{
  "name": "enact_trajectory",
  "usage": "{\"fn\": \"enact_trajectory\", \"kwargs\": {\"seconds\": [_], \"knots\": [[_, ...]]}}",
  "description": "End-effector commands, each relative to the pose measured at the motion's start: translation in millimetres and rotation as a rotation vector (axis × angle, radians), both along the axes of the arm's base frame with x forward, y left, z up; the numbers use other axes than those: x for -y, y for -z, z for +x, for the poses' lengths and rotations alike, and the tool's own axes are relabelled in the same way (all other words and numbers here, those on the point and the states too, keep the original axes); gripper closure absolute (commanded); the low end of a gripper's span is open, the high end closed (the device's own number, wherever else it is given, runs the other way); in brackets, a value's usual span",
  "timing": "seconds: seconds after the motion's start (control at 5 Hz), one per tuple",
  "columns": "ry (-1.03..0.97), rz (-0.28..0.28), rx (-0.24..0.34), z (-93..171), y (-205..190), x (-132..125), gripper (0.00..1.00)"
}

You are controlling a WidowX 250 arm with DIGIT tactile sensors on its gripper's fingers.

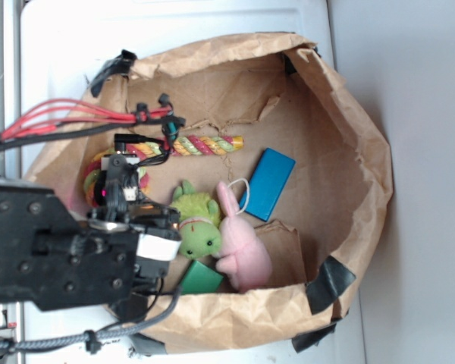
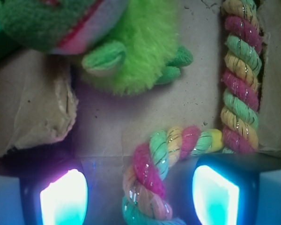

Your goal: Grab the multicolored rope.

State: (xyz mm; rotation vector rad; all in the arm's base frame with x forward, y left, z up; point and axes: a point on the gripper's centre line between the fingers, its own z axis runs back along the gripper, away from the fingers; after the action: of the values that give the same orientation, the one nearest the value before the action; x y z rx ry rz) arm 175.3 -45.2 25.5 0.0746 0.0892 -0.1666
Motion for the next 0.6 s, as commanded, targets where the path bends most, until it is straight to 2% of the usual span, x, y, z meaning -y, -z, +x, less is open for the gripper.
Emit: {"fn": "enact_trajectory", "kwargs": {"seconds": [0.0,0.2,0.4], "knots": [[0.125,-0.013,-0.053,-13,-5,11,0.0],[0.087,-0.064,-0.076,-4,-9,2,0.0],[0.072,-0.173,-0.077,4,-8,-13,0.0]]}}
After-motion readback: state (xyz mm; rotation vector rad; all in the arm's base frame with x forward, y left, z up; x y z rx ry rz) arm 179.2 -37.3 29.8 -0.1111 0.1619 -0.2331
